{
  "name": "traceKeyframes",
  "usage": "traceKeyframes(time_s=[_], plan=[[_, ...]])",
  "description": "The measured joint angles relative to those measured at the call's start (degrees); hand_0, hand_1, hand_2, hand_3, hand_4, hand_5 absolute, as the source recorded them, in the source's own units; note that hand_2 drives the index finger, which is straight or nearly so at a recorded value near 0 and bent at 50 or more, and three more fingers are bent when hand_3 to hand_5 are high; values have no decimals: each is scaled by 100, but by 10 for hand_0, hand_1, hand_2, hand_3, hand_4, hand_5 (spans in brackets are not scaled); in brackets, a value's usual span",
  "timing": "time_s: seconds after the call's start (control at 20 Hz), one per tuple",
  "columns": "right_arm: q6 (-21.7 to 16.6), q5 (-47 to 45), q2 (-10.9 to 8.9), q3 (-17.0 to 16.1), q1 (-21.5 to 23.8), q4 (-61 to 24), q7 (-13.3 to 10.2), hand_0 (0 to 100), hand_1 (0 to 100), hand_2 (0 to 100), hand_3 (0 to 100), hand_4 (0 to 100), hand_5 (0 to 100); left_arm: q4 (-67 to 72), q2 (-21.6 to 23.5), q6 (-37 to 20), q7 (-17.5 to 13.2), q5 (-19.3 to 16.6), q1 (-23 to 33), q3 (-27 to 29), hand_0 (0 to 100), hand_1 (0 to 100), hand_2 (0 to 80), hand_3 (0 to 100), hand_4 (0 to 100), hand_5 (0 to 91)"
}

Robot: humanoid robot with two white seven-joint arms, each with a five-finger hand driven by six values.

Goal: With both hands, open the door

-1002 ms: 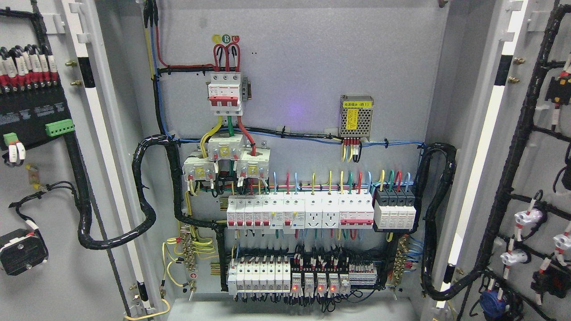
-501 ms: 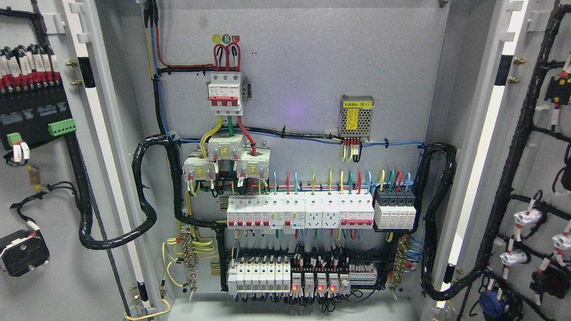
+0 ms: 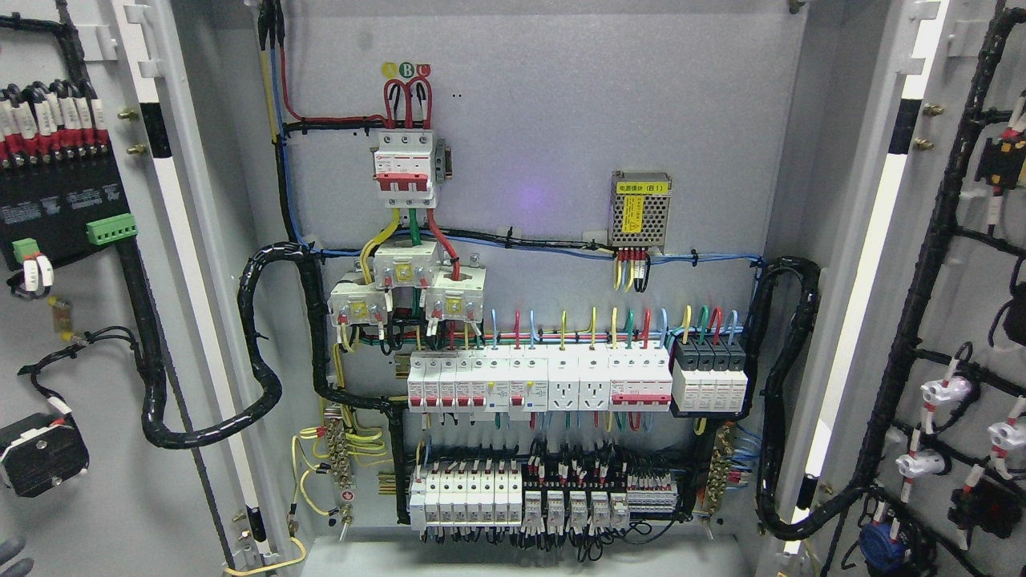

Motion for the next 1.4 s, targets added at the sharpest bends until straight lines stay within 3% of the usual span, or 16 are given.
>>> traceKeyframes(time_s=[0.35, 0.7, 1.05, 1.4], plan=[[0, 256, -109, 501, 79, -43, 9, 0, 0, 0, 0, 0, 0, -123, -291, 0, -82, -666, 352, -54, 0, 0, 0, 0, 0, 0], [13, 1044, -118, 1245, 161, 217, 13, 0, 0, 0, 0, 0, 0, 172, -784, 0, -114, -1320, 517, -554, 0, 0, 0, 0, 0, 0], [-54, 1653, 52, 1911, 208, 1102, 40, 0, 0, 0, 0, 0, 0, 1062, -1518, 0, -108, -1979, 415, -1057, 0, 0, 0, 0, 0, 0], [-100, 2038, 391, 2332, 354, 2374, 44, 0, 0, 0, 0, 0, 0, 2668, -2314, 0, -91, -2227, -61, -1529, 0, 0, 0, 0, 0, 0]])
